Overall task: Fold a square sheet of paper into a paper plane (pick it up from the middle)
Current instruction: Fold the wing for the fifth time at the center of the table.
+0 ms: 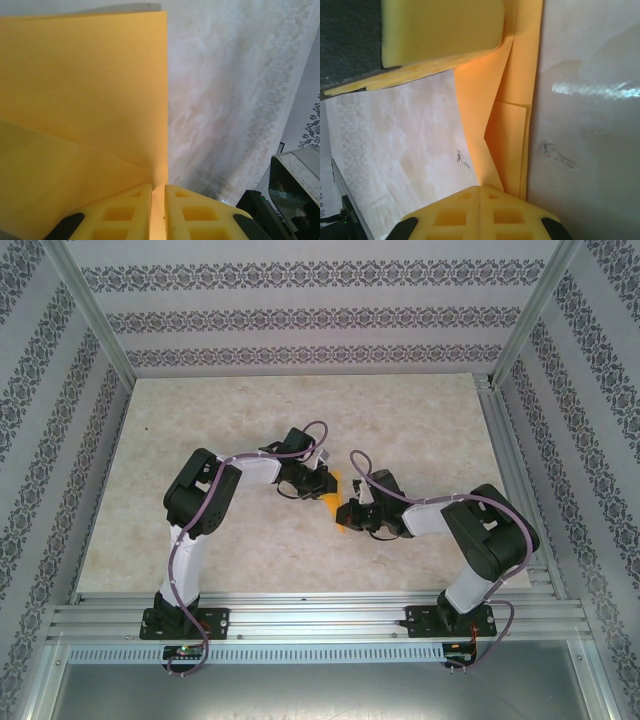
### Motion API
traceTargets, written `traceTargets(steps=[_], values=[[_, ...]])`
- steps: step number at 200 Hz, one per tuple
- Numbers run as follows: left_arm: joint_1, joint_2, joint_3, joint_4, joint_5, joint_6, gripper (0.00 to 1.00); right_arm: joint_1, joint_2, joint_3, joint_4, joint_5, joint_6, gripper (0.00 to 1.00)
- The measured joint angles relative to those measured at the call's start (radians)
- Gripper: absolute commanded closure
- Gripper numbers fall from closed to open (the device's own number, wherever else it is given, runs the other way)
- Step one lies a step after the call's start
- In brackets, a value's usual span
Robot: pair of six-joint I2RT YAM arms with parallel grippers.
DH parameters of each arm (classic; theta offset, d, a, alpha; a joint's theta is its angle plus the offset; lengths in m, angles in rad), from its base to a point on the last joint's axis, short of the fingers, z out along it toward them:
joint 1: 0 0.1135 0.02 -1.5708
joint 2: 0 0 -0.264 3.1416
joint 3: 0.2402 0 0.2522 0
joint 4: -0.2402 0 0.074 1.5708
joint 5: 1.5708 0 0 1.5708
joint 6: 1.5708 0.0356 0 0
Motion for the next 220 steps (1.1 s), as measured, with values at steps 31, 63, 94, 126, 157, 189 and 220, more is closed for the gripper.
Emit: traceTargets(steps=[31,63,94,126,157,189,220], values=[[-0.005,0.004,0.007,-0.01,0.006,0.0,0.83,0.0,-0.029,-0.028,-0.006,-0.003,0.001,0.96],[-0.007,0.006,0.01,-0.012,0.015,0.0,0.83,0.0,-0.052,-0.035,-0.048,-0.005,-0.016,0.96],[-0.007,0.008,0.012,-0.017,0.016,0.0,0.84,0.0,-0.072,-0.031,-0.109,-0.007,-0.048,0.96],[-0.008,0.01,0.016,-0.027,0.021,-0.001,0.84,0.005,-0.1,-0.027,-0.188,-0.007,-0.088,0.96],[-0.009,0.011,0.019,-0.032,0.026,-0.001,0.84,0.009,-0.111,-0.018,-0.24,-0.007,-0.116,0.97],[-0.013,0.012,0.019,-0.034,0.027,-0.001,0.84,0.012,-0.123,-0.013,-0.284,-0.006,-0.125,0.97],[-0.013,0.012,0.019,-0.034,0.027,-0.001,0.84,0.016,-0.14,-0.014,-0.327,-0.003,-0.13,0.97]])
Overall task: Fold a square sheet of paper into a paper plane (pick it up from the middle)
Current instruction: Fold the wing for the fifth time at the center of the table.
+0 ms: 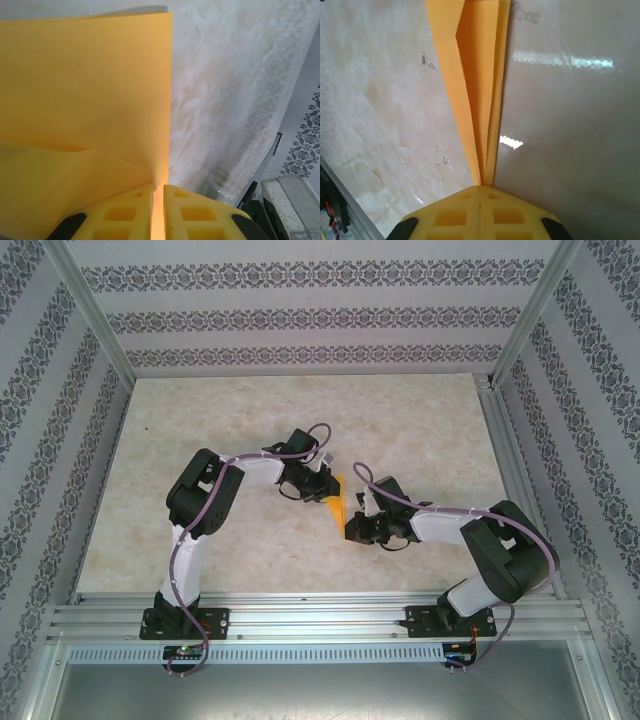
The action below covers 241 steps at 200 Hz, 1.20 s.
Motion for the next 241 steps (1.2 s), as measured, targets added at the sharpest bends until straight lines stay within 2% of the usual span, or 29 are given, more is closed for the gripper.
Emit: traceTargets(steps=[50,88,130,177,241], values=[[0.0,0.001,0.004,0.0,-0.005,0.0,0.83,0.011,-0.086,0.002,-0.148,0.004,-0.004,0.95],[0.0,0.001,0.005,0.0,-0.005,0.0,0.83,0.011,-0.116,0.093,-0.135,0.005,0.031,0.95],[0.0,0.001,0.007,0.0,-0.005,0.0,0.83,0.01,0.007,0.166,-0.022,0.012,0.065,0.92],[0.0,0.002,0.009,0.0,-0.005,0.0,0.82,0.001,0.115,0.185,0.0,0.027,0.067,0.92],[0.001,0.001,0.026,0.0,0.018,0.01,0.67,-0.036,0.171,0.123,0.125,-0.024,0.076,0.96]])
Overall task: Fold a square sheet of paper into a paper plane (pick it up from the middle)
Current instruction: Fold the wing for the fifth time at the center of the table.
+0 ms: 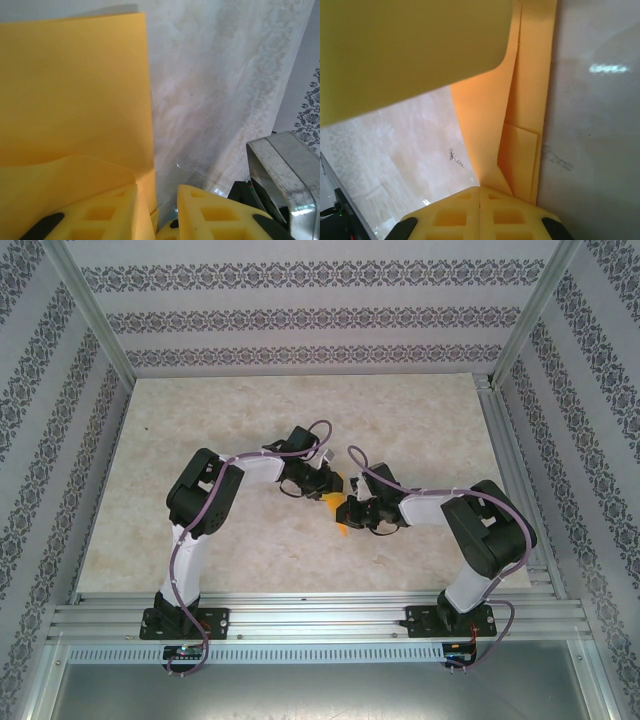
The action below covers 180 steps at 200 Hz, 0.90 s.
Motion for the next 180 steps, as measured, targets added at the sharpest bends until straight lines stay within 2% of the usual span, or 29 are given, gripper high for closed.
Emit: traceTargets(steps=[48,78,99,180], values=[[0.0,-0.066,-0.002,-0.012,-0.005,0.028,0.67,-0.017,0.003,-0.037,0.081,-0.034,0.024,0.99],[0.001,-0.147,-0.062,-0.002,-0.02,0.039,0.85,-0.018,0.004,-0.04,0.088,-0.037,0.033,1.0],[0.001,-0.158,-0.098,0.027,-0.023,0.034,0.9,-0.019,0.005,-0.04,0.087,-0.037,0.036,1.0],[0.001,-0.119,-0.148,0.078,-0.019,0.019,0.91,-0.019,0.004,-0.039,0.085,-0.036,0.036,1.0]])
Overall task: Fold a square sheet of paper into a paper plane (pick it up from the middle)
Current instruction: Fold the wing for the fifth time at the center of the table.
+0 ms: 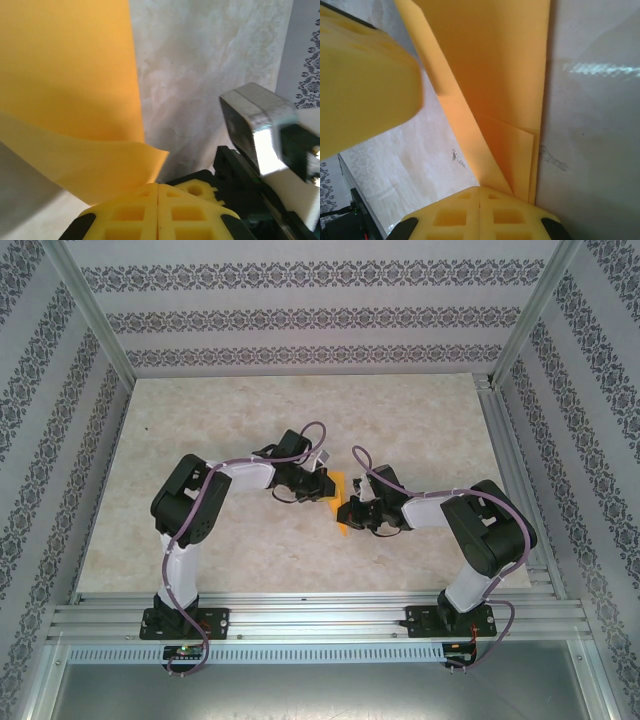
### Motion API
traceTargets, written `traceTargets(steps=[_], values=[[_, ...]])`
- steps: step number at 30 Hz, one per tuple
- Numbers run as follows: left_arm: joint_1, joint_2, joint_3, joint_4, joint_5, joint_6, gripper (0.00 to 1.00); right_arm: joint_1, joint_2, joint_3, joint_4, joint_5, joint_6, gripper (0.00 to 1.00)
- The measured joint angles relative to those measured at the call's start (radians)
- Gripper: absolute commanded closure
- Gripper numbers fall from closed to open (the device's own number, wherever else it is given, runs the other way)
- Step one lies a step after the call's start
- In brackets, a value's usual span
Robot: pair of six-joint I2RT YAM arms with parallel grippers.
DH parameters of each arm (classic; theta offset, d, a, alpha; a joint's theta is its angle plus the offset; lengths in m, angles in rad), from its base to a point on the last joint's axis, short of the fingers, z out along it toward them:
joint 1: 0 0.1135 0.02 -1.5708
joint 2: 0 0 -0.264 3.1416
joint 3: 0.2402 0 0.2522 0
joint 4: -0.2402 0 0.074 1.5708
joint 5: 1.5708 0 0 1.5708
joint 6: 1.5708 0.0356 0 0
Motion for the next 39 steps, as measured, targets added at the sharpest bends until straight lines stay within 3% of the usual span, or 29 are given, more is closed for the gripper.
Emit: traceTargets(steps=[13,39], values=[[0.006,0.082,0.037,0.002,-0.002,0.001,0.92,0.0,-0.001,0.008,-0.026,0.008,-0.024,1.0],[0.137,0.242,0.303,-0.1,0.044,0.083,0.9,0.0,-0.003,-0.007,-0.003,0.003,-0.058,1.0]])
